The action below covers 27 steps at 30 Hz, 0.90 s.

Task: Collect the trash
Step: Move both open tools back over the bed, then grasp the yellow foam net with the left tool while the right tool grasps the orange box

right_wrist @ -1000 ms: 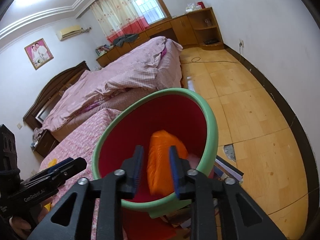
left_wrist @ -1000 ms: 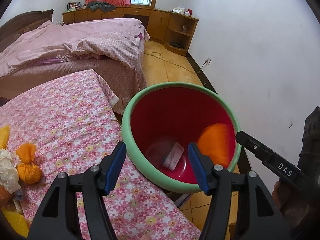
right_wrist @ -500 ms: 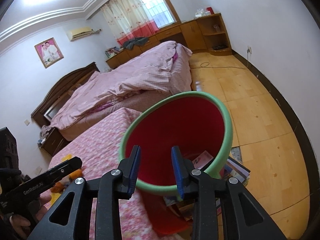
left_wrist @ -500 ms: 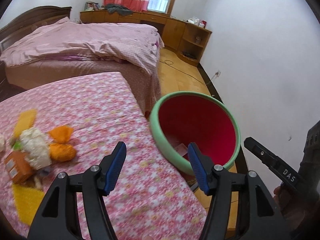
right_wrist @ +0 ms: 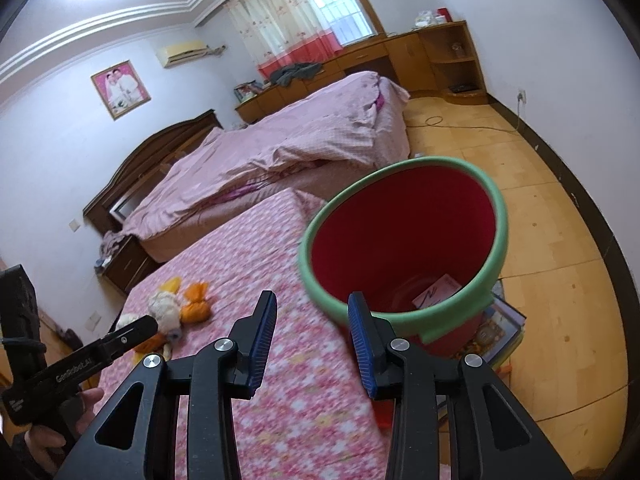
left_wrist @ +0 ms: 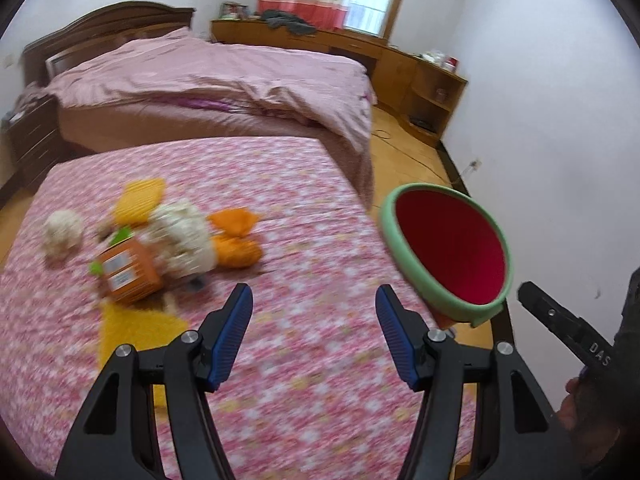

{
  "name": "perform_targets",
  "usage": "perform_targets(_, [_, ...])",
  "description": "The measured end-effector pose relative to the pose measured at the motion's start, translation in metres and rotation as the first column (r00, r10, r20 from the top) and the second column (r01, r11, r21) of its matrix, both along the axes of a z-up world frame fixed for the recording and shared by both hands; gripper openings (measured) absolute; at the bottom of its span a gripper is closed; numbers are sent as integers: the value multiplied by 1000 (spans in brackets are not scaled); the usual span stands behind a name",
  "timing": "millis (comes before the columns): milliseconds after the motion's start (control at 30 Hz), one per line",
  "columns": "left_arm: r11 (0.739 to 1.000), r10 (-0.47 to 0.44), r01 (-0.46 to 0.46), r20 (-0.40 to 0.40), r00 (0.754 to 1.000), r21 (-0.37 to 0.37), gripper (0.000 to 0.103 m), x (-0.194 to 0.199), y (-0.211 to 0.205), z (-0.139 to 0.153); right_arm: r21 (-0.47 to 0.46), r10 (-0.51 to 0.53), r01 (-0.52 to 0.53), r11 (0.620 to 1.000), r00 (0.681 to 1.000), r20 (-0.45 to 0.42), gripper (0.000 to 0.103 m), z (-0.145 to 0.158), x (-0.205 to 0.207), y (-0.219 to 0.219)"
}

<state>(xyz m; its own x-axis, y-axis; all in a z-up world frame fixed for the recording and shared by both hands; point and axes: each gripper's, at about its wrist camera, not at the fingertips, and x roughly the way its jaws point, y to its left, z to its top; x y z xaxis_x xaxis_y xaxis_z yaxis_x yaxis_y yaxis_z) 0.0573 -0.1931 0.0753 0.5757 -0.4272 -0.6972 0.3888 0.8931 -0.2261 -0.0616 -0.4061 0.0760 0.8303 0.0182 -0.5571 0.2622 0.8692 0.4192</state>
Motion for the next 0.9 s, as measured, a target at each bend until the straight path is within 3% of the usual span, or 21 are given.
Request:
perform_targets(567, [973, 229, -226, -71, 971, 42, 64, 13, 98, -37, 11, 86, -86, 996, 995, -58, 38, -16, 9, 44])
perform_targets(900, [958, 285, -279, -135, 949, 59, 64, 25, 124, -66, 13, 114, -113, 993, 987, -113, 40, -28, 20, 57])
